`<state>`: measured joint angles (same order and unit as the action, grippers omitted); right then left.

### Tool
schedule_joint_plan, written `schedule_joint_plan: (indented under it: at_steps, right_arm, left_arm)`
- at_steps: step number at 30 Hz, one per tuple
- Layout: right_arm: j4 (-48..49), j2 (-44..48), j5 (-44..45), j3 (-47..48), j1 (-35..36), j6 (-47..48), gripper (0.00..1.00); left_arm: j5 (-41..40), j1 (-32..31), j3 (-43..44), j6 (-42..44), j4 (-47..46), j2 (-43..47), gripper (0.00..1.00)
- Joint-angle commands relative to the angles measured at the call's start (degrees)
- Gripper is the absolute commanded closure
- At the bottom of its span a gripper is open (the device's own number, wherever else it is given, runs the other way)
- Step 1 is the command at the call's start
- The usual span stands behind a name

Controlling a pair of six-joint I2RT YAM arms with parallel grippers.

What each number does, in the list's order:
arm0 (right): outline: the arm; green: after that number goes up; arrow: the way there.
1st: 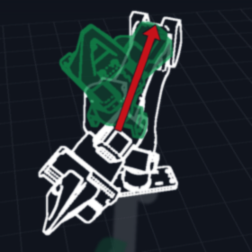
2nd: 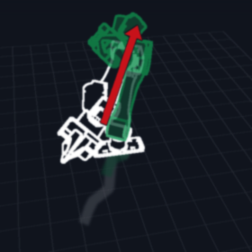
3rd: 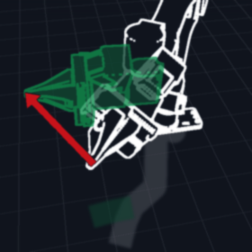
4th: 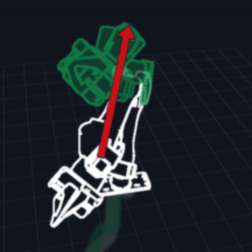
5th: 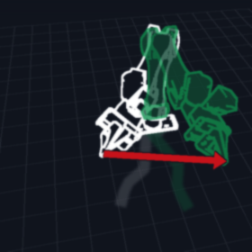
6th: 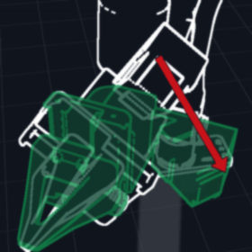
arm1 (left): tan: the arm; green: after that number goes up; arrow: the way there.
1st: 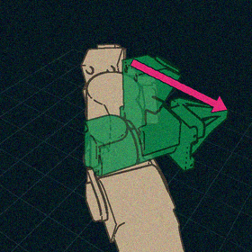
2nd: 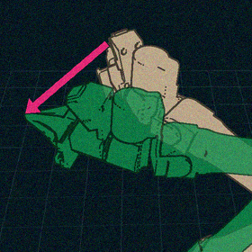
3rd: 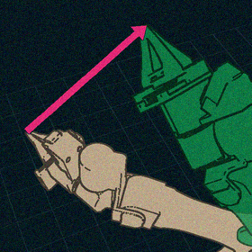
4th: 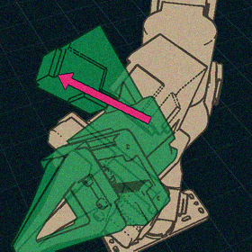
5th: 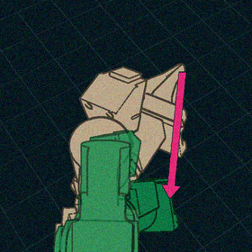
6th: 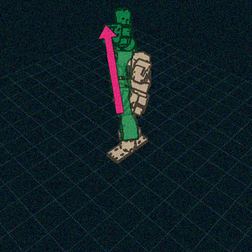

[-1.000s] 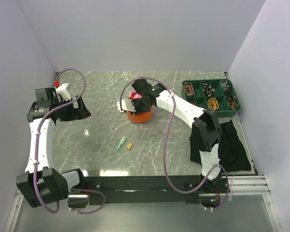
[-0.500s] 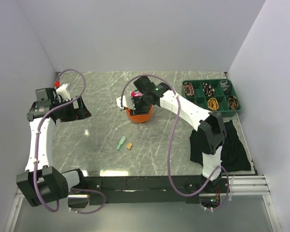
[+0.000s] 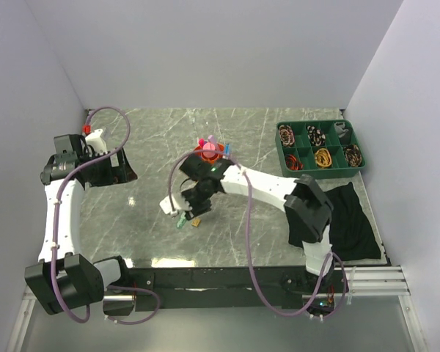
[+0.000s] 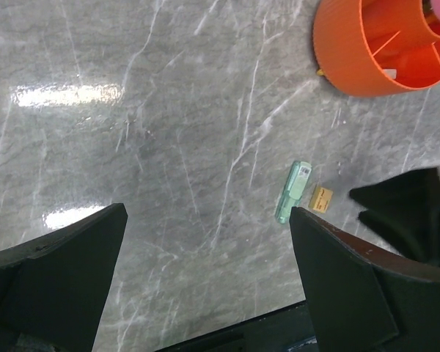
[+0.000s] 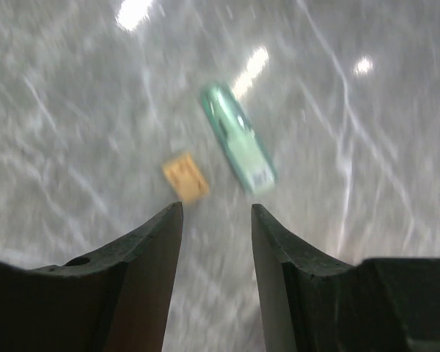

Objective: Sort the stationery into containers
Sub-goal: Pick up the pen from the center of the board.

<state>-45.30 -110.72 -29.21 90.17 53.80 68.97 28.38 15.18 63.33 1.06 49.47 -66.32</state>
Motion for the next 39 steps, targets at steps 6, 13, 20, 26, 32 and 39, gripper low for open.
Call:
schedule_joint_plan:
  at_steps: [6, 13, 20, 26, 32, 39]
  right_arm:
    - [5.9, -6.9, -0.1, 4.3, 4.3, 3.3, 0.49]
    - [5.6, -12.1, 2.5, 7.2, 5.1, 4.2, 0.48]
    - [1.2, -16.8, 5.0, 11.2, 5.3, 6.0, 0.54]
    - [-1.1, -14.4, 4.3, 11.0, 5.1, 6.1, 0.96]
    - [0.7, -4.3, 4.4, 8.4, 2.5, 2.8, 0.99]
    - [2.1, -2.0, 9.9, 11.2, -4.0, -2.0, 1.00]
  left_arm:
    - [-1.2, 0.3, 1.6, 1.2, 2.2, 3.8, 0.01]
    - [-0.4, 1.3, 0.7, 0.6, 1.9, 5.1, 0.01]
    - [0.7, 2.2, 0.7, 0.2, 1.8, 5.2, 0.01]
    - [1.1, 2.2, 1.6, 0.3, 1.7, 4.2, 0.01]
    - [2.2, 2.1, 2.0, -0.3, -0.2, 2.5, 0.01]
    - [0.7, 2.1, 3.4, -0.7, -2.5, 0.3, 0.01]
